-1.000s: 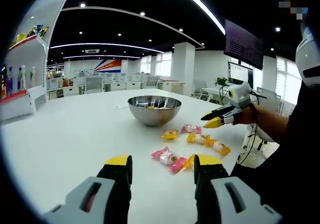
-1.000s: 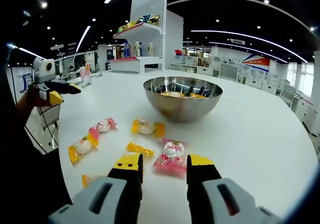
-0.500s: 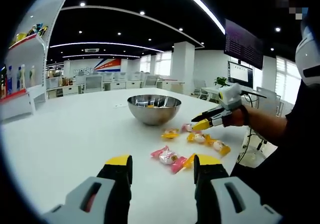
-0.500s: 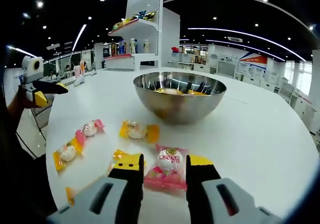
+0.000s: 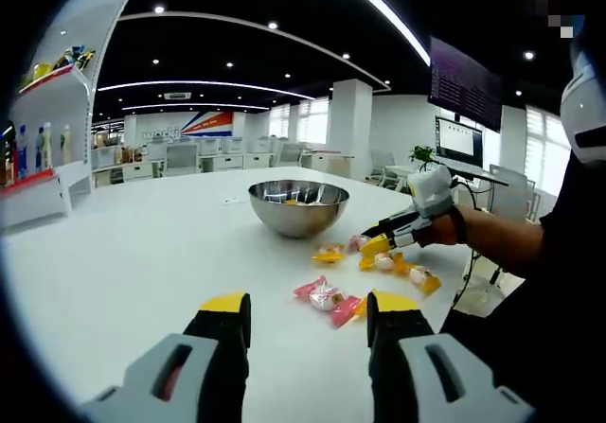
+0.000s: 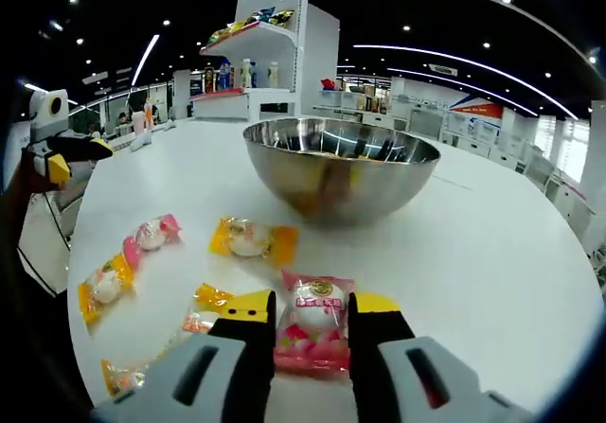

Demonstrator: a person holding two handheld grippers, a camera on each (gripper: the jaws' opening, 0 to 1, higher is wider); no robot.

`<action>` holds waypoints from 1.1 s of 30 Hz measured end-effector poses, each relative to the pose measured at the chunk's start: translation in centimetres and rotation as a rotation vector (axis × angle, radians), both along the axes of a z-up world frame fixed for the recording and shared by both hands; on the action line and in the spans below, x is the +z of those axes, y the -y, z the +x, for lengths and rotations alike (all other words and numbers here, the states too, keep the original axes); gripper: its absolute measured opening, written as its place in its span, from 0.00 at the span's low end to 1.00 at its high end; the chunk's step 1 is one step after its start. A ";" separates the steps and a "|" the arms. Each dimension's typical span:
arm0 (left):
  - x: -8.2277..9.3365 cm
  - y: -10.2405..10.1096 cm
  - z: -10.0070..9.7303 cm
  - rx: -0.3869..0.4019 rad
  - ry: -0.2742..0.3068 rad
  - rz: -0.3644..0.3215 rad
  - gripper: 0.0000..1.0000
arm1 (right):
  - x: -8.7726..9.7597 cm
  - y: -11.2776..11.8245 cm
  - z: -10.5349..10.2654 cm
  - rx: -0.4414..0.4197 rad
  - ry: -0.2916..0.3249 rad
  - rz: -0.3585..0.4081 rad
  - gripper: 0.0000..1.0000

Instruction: Pick up the marshmallows scattered on the table and place them into the bowl on the table

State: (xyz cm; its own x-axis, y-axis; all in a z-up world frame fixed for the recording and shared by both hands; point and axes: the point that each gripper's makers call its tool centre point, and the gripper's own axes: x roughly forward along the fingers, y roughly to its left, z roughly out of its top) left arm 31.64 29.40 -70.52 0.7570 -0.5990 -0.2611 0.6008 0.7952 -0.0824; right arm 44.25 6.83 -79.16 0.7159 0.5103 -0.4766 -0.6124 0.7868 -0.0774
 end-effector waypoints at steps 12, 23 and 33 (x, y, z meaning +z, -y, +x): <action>-0.1 0.3 -0.1 -0.006 -0.003 0.002 0.50 | 0.0 -0.3 -0.4 -0.007 0.017 0.005 0.25; -0.3 0.1 -0.3 -0.003 -0.006 0.001 0.50 | 0.3 -0.3 -0.9 -0.007 0.023 0.005 0.24; -0.4 0.4 -0.4 -0.009 -0.006 -0.001 0.50 | 3.0 0.0 -1.8 0.006 0.068 0.007 0.24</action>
State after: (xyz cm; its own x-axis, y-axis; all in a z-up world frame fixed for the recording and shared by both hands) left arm 31.25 29.05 -70.92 0.7498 -0.6062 -0.2653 0.6076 0.7895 -0.0868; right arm 42.48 6.80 -76.13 0.7433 0.5184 -0.4228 -0.6110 0.7835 -0.1134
